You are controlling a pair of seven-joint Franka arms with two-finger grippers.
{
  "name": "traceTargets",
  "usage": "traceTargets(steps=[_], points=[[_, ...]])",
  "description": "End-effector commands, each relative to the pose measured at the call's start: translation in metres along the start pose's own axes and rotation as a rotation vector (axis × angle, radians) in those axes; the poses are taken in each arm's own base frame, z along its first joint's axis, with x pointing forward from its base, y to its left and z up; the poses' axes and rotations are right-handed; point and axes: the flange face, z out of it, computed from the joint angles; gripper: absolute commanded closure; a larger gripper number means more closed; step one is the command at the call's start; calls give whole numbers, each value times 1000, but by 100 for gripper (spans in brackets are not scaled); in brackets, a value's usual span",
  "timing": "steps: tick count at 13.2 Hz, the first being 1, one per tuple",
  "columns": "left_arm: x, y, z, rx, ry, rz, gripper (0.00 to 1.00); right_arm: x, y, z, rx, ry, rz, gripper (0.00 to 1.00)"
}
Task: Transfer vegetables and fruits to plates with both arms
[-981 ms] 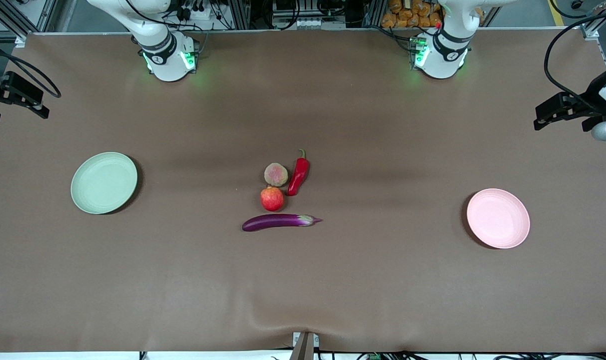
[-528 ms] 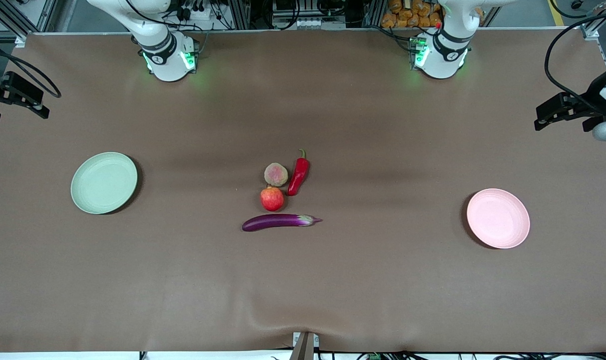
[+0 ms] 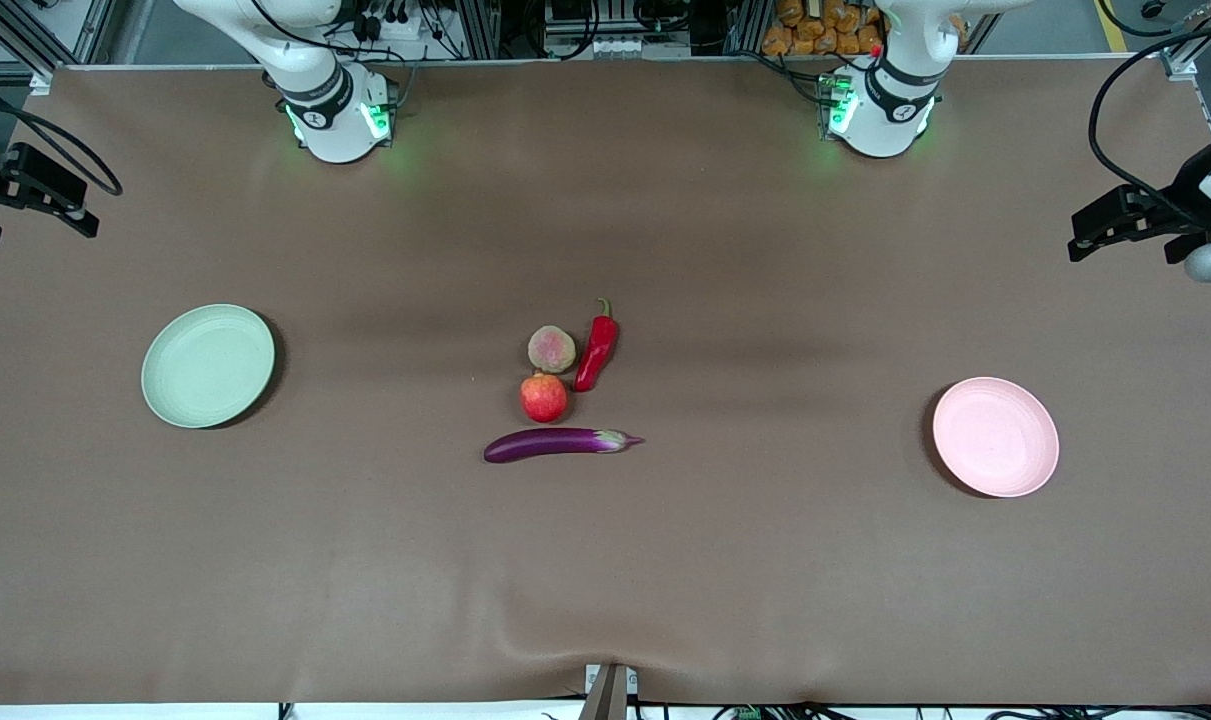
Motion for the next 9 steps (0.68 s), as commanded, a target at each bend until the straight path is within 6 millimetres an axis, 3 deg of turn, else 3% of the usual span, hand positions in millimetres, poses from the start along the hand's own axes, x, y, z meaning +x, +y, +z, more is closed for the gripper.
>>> traceTargets(steps=[1, 4, 6, 7, 9], points=[[3, 6, -4, 15, 10, 5, 0, -8, 1, -1, 5, 3, 15, 0], [6, 28, -1, 11, 11, 44, 0, -8, 0, -2, 5, 5, 15, 0], [10, 58, -1, 8, 44, 98, 0, -8, 1, -2, 5, 6, 15, 0], [26, 66, 16, 4, 49, 110, 0, -9, 0, -3, 5, 6, 15, 0], [32, 79, 21, -1, 57, 132, 0, -8, 1, -2, 5, 6, 15, 0]])
